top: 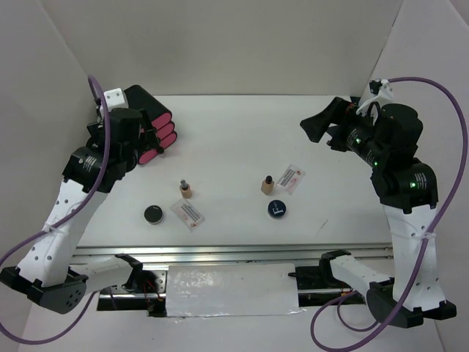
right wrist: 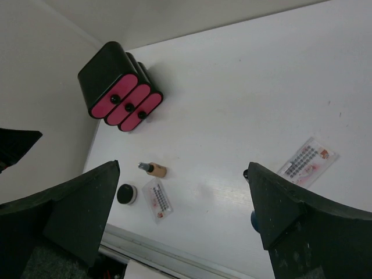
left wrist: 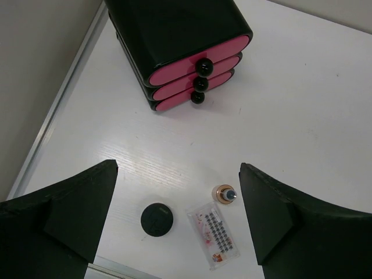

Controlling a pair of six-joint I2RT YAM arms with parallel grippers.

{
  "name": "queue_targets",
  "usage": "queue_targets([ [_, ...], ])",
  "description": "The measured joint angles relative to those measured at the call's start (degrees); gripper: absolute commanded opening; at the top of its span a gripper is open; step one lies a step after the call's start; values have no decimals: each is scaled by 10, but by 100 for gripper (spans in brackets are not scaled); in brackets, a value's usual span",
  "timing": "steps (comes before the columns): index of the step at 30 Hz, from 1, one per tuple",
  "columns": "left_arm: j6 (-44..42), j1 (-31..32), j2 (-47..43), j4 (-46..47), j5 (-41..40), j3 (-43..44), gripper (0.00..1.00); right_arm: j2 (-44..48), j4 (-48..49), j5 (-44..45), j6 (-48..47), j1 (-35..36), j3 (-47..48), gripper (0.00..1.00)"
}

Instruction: Organize the makeup

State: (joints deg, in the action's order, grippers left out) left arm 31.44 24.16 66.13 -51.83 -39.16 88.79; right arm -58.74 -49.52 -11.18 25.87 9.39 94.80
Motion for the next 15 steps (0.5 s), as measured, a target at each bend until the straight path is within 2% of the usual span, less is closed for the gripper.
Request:
queue_targets([
  [6, -27, 0, 10, 11, 27, -16, 99, 9, 2, -1, 2, 2, -26, 100],
  [11, -40, 0, 84, 10, 29, 10, 99, 10, 9, -24, -16, 21, -50, 100],
  [15, -58, 0, 158, 22, -2, 9, 99, 1, 9, -42, -38, 37, -71, 100],
])
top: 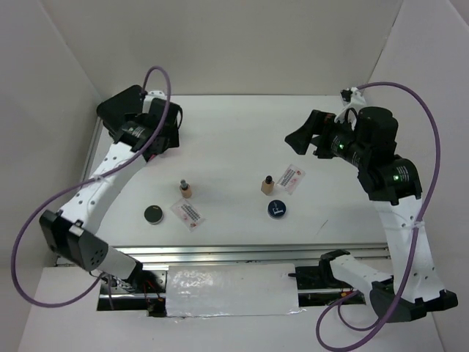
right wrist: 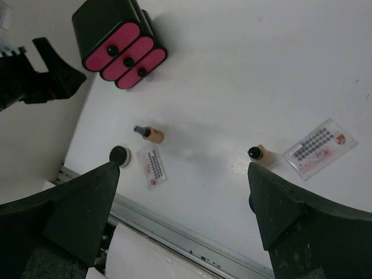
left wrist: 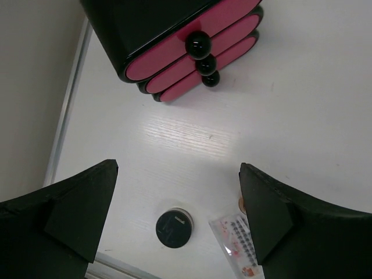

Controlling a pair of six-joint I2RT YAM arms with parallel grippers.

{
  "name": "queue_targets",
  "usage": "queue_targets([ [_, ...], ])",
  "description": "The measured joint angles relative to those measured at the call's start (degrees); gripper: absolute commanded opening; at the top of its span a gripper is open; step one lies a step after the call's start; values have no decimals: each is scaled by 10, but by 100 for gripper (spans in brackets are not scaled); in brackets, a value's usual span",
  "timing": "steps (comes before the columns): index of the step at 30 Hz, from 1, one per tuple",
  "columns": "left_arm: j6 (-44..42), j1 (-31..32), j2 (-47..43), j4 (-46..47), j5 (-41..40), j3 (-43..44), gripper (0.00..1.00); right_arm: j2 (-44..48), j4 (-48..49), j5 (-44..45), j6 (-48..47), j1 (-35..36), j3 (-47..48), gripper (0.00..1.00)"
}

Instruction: Organize the makeup

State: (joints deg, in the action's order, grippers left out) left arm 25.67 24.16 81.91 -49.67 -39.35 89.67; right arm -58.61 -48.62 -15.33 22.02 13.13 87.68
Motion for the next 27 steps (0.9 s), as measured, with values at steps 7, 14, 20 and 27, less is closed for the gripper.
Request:
queue_targets([
  [7, -31, 0, 148, 43, -137, -2, 95, -28, 28, -37, -9, 8, -40, 100],
  [14, -47, -3, 302, 73, -236, 25, 74, -23, 44, -72, -7, 26, -104, 100],
  [20, -41, -11, 379, 72, -264, 100, 74, -12, 45, -69, -14, 36, -105, 100],
  [27, -50, -19, 379, 92, -287, 114, 73, -8, 45, -64, -21, 42, -104, 100],
])
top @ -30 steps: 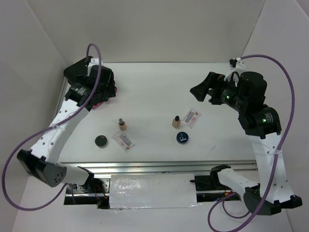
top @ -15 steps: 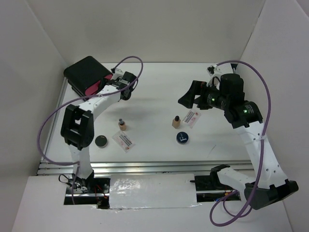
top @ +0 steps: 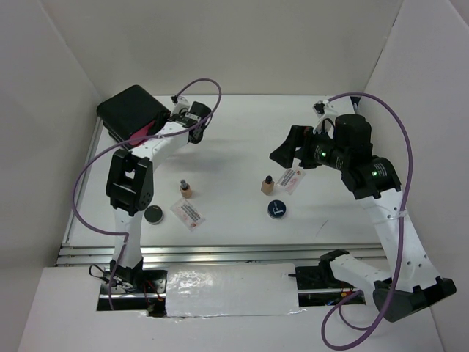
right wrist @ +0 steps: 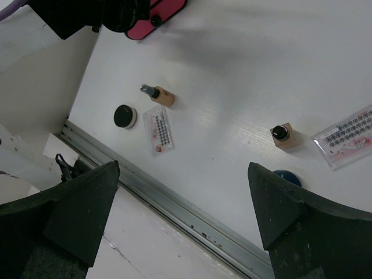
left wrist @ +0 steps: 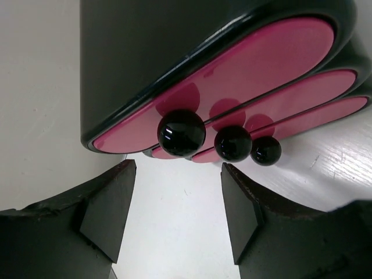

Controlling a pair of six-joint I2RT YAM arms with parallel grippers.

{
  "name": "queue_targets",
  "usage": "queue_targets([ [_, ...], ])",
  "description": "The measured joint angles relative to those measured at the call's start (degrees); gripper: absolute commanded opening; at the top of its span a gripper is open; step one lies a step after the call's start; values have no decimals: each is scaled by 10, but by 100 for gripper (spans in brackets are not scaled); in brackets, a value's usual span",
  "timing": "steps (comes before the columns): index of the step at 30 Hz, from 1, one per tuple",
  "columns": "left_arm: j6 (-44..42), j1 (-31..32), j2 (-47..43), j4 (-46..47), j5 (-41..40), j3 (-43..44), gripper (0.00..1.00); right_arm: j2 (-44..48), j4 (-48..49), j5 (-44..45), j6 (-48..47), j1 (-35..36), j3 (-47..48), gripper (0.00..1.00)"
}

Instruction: Organize the makeup

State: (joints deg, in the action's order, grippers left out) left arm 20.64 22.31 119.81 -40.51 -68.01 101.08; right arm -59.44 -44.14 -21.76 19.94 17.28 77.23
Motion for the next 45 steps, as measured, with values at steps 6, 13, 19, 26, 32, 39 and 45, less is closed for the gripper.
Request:
queue_targets([
  [6, -29, -13, 0, 26, 0, 10, 61, 1, 0, 0, -1, 0, 0, 100],
  [13, -60, -19, 19, 50, 8, 53, 56, 1, 0, -9, -1, 2, 14, 100],
  [19, -71, -21, 31, 57, 8, 66, 63, 1, 0, -12, -3, 4, 28, 100],
  [26, -56, -22, 32, 47, 7, 63, 63, 0, 0, -12, -4, 4, 28, 100],
  [32, -44, -27, 31, 38, 8, 35, 61, -3, 0, -14, -3, 5, 31, 100],
  [39, -38, -36, 31, 41, 8, 23, 61, -11, 0, -21, -4, 5, 31, 100],
  [45, -44, -38, 30, 51, 5, 18, 48, -13, 0, -21, -5, 10, 35, 100],
])
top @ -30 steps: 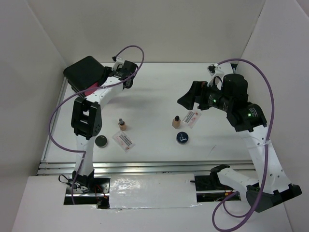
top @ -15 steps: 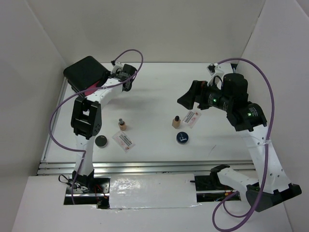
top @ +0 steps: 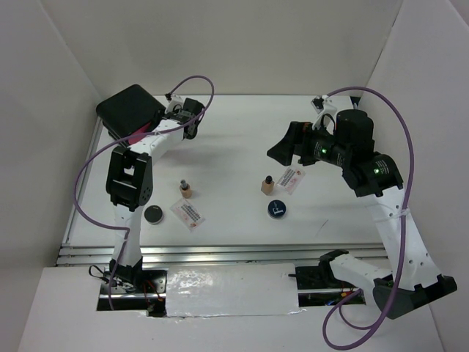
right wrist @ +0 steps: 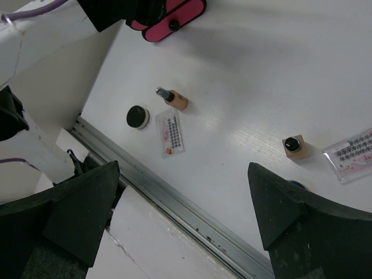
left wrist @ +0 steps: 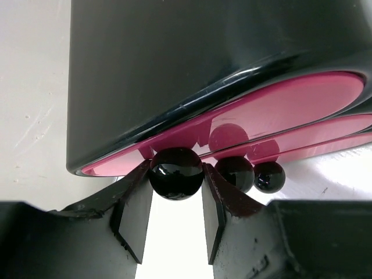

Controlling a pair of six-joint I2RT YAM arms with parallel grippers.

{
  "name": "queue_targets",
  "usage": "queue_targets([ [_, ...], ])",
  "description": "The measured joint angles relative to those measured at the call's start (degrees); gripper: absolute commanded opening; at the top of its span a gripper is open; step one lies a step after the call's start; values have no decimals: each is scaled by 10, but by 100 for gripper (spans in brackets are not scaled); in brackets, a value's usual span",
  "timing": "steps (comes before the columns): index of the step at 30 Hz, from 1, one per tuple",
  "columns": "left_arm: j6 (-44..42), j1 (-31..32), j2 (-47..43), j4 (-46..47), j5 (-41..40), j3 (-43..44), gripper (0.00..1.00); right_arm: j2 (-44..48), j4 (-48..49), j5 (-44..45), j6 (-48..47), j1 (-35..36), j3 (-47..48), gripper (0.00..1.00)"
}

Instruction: Organize the makeup

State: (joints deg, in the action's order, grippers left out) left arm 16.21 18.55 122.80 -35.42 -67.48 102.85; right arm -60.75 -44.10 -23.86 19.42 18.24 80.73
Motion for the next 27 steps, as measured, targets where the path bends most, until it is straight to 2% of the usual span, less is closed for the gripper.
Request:
queue_targets([
  [3, -4, -1, 0, 5, 2, 0, 49, -1, 0, 0, 0, 0, 1, 100],
  [4, -7, -1, 0, 6, 3, 0, 55, -1, -1, 0, 0, 0, 2, 100],
  [6, -12, -1, 0, 10, 7, 0, 57, -2, 0, 0, 0, 0, 3, 100],
  [9, -18, -1, 0, 16, 9, 0, 47, -3, 0, 0, 0, 0, 3, 100],
  [10, -25, -2, -1, 18, 7, 0, 39, -3, 0, 0, 0, 0, 3, 100],
  [16, -28, -2, -1, 23, 11, 0, 15, -5, 0, 0, 0, 0, 7, 100],
  [19, -27, -2, -1, 24, 13, 0, 10, -5, 0, 0, 0, 0, 7, 100],
  [27, -23, 14, -27, 24, 30, -28, 9, -5, 0, 0, 0, 0, 7, 100],
])
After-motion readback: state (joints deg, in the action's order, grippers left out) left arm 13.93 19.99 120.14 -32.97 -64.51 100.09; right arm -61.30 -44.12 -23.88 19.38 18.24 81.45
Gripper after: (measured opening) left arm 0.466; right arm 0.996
